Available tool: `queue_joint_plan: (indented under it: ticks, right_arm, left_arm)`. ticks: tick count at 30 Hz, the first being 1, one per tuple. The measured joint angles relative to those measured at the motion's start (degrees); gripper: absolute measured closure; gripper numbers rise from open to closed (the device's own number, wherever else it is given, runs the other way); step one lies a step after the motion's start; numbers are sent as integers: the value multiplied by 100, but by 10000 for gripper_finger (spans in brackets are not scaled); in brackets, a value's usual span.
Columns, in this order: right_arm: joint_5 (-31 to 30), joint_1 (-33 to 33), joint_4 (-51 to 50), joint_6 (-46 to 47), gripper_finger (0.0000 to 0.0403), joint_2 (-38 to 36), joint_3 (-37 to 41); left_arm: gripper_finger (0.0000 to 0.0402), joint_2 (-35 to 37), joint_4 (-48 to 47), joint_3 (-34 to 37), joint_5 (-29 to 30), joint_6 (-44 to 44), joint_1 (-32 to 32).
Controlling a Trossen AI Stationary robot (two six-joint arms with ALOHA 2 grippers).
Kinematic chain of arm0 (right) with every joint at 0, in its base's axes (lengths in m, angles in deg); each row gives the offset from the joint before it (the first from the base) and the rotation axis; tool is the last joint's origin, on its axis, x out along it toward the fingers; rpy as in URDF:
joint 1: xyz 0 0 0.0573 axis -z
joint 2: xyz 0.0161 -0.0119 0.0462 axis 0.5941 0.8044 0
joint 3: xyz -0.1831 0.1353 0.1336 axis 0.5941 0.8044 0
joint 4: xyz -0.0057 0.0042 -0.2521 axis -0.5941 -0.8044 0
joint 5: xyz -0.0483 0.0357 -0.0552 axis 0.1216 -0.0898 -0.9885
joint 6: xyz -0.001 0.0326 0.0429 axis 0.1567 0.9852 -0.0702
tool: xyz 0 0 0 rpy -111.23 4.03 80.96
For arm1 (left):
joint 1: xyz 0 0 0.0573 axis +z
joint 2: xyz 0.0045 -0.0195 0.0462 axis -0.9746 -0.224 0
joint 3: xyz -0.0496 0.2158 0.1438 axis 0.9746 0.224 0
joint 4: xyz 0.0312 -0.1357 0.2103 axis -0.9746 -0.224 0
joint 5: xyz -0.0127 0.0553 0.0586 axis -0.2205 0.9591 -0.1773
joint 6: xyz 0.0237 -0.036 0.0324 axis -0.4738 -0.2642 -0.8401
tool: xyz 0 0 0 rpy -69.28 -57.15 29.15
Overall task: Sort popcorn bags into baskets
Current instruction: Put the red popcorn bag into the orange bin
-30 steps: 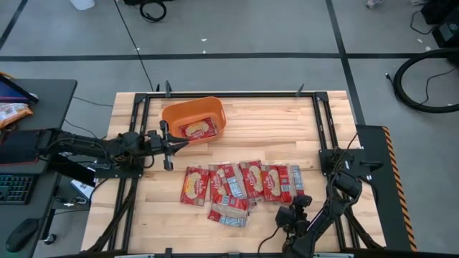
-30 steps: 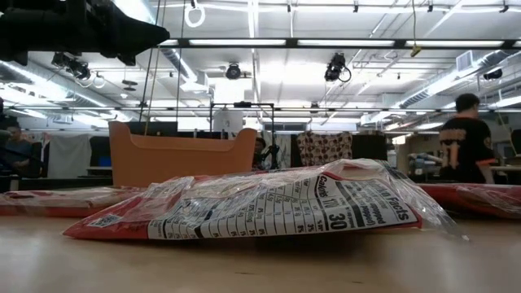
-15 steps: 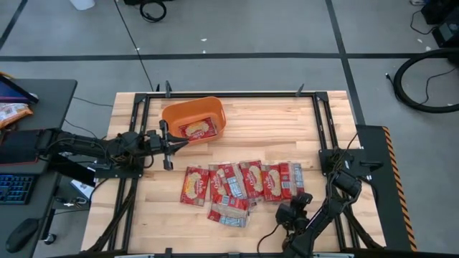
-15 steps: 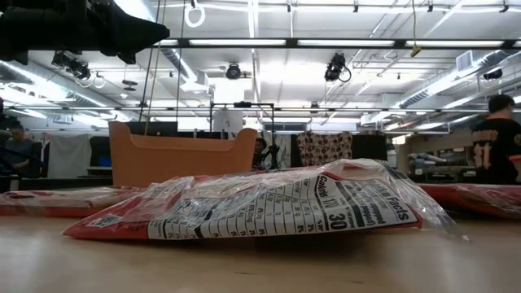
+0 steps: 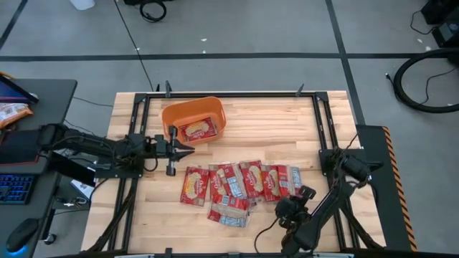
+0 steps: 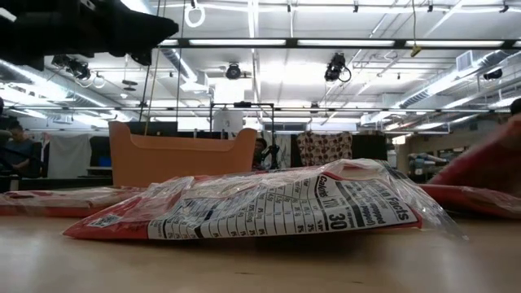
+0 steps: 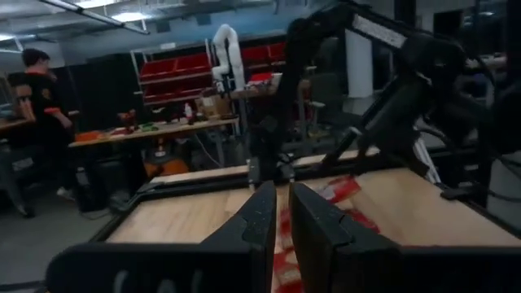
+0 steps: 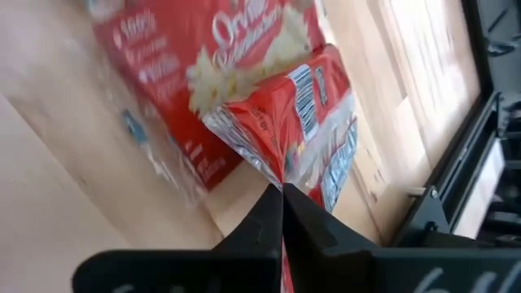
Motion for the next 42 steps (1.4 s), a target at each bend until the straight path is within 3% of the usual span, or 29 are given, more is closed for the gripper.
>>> queue_joint_plan:
  ticks: [9, 19, 24, 32, 42]
  right_arm:
    - [-218, 481, 5, -150, 400, -951, -7]
    - [-209, 974, 398, -631, 401, -1382, -7]
    - [-217, 1167, 643, -906, 402, -1612, -7]
    - [-224, 1474, 1403, -1743, 402, -1758, -35]
    - [-232, 1770, 2336, -2503, 402, -1771, -66]
  left_arm:
    - [351, -1462, -56, -792, -3, -171, -409]
    - [255, -3341, -51, -1730, -277, -436, -535]
    - [230, -4128, -37, -2281, -342, -572, -537]
    - [219, -5191, 105, -3138, -342, -590, -731]
    - [159, -5979, 39, -4093, 78, -952, -865]
